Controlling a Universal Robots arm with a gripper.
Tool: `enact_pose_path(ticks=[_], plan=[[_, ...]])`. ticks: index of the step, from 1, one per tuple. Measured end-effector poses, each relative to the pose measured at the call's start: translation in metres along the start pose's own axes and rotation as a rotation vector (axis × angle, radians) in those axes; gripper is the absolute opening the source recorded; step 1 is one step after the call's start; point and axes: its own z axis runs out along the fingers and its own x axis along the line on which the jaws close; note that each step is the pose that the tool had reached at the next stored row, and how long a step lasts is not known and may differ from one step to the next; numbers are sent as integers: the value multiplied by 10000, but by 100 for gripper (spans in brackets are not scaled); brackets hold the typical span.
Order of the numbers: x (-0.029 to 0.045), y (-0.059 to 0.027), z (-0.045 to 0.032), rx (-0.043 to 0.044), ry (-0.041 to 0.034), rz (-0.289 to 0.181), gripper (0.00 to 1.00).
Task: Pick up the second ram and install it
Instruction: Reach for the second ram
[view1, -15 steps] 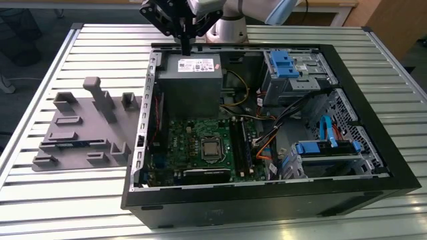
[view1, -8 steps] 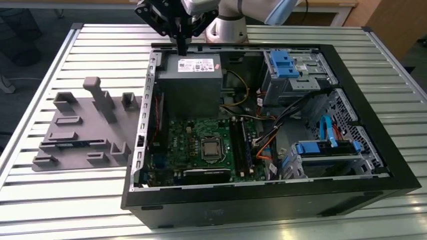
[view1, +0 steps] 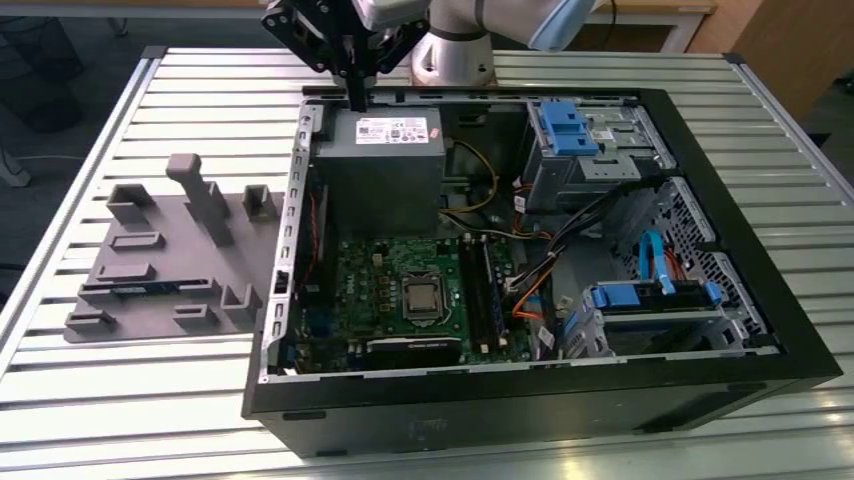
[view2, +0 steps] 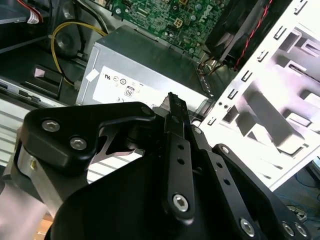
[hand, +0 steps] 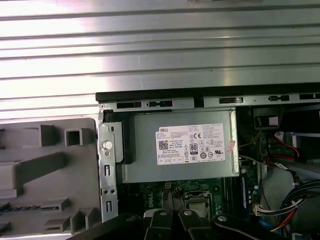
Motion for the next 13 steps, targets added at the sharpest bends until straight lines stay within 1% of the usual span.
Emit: enact_pose_path(ticks=[7,13], plan=[[71,-6,0,0,0,-1,11],[148,-11,-1,0,0,0,11]])
